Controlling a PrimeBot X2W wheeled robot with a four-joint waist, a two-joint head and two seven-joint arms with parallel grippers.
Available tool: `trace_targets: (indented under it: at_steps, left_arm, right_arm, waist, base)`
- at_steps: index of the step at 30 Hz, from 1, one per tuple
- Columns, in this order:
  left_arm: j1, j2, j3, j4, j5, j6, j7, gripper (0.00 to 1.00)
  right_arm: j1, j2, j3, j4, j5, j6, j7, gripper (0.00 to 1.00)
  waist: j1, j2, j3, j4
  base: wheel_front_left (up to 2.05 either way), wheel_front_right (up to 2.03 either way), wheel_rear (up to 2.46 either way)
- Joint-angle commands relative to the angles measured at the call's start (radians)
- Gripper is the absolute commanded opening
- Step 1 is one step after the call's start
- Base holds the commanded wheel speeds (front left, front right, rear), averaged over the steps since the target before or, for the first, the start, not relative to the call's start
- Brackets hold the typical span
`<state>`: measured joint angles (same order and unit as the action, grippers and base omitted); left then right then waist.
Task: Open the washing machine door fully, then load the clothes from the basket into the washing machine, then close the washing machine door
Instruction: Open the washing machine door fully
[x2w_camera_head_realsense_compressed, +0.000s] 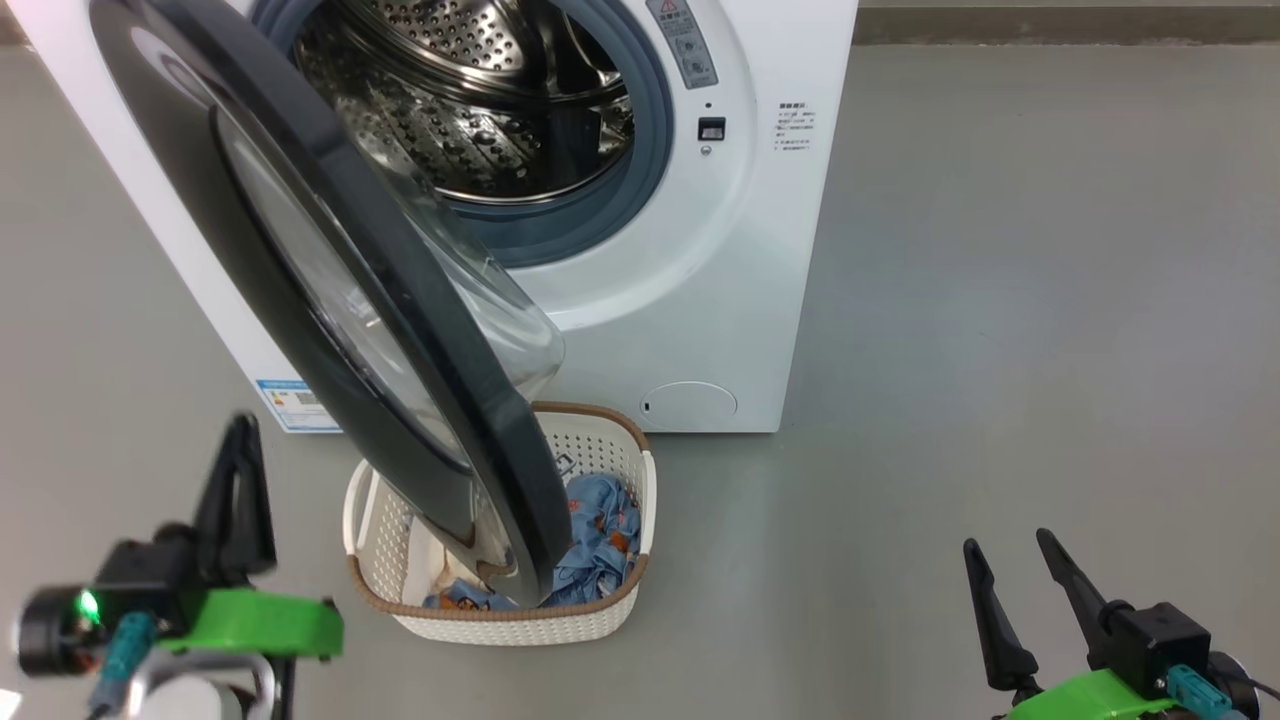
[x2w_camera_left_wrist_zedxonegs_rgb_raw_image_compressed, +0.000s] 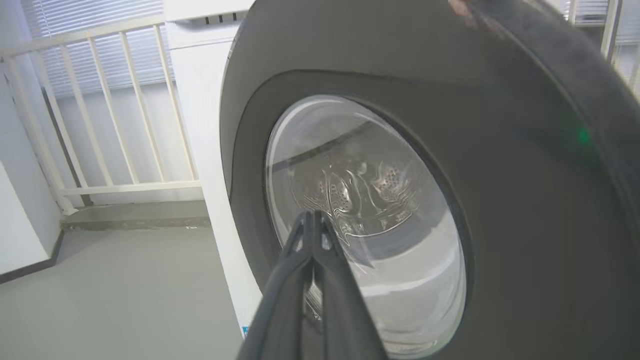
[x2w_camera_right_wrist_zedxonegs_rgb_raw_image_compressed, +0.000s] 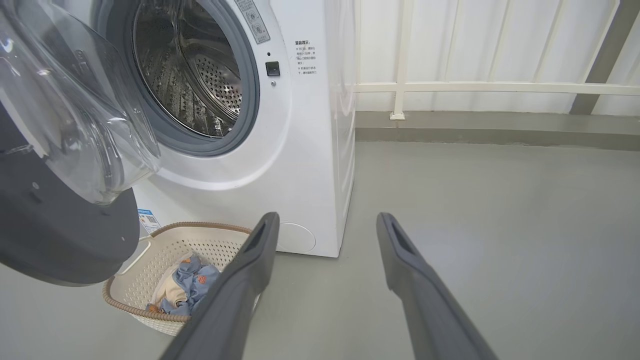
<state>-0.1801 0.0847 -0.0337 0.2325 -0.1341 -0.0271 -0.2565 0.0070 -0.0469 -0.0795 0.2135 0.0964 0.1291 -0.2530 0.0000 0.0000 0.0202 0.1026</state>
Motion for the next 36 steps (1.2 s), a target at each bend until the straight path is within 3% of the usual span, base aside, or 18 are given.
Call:
trace_targets:
  at_steps: [1, 8, 17, 22, 27, 36]
  left_arm:
    - [-0.066, 0.028, 0.038, -0.087, 0.022, 0.027, -0.005, 0.00]
    - [-0.125, 0.019, -0.003, -0.287, 0.052, 0.044, 0.013, 0.00]
    - [-0.171, -0.026, -0.261, -0.456, 0.006, -0.017, 0.143, 0.00]
    - [-0.160, -0.033, -0.458, -0.422, -0.088, -0.023, 0.217, 0.00]
    - [-0.154, -0.034, -0.583, -0.351, -0.171, 0.003, 0.242, 0.00]
    - [-0.181, -0.034, -0.669, -0.179, -0.222, 0.059, 0.241, 0.00]
  right_arm:
    - [-0.044, -0.004, 0.020, -0.025, -0.013, 0.002, -0.009, 1.00]
    - [-0.035, -0.004, 0.016, -0.031, -0.015, 0.002, -0.009, 1.00]
    - [-0.030, -0.003, 0.028, -0.049, -0.014, 0.002, -0.009, 1.00]
    - [-0.027, -0.003, 0.040, -0.071, -0.012, 0.002, -0.009, 1.00]
    - [-0.024, -0.003, 0.048, -0.077, -0.011, 0.002, -0.009, 1.00]
    - [-0.019, -0.003, 0.051, -0.081, -0.002, 0.002, -0.009, 1.00]
  waist:
    - [0.0000, 0.0000, -0.003, 0.005]
    - [0.0000, 0.0000, -0.013, 0.018]
    - [0.0000, 0.0000, -0.020, 0.028]
    - [0.0000, 0.0000, -0.021, 0.023]
    - [0.0000, 0.0000, -0.021, 0.016]
    - [0.0000, 0.0000, -0.018, 0.013]
  base:
    - [0.00, 0.00, 0.00]
    - [0.00, 0.00, 0.00]
    - [0.00, 0.00, 0.00]
    - [0.00, 0.00, 0.00]
    - [0.00, 0.00, 0.00]
    - [0.00, 0.00, 0.00]
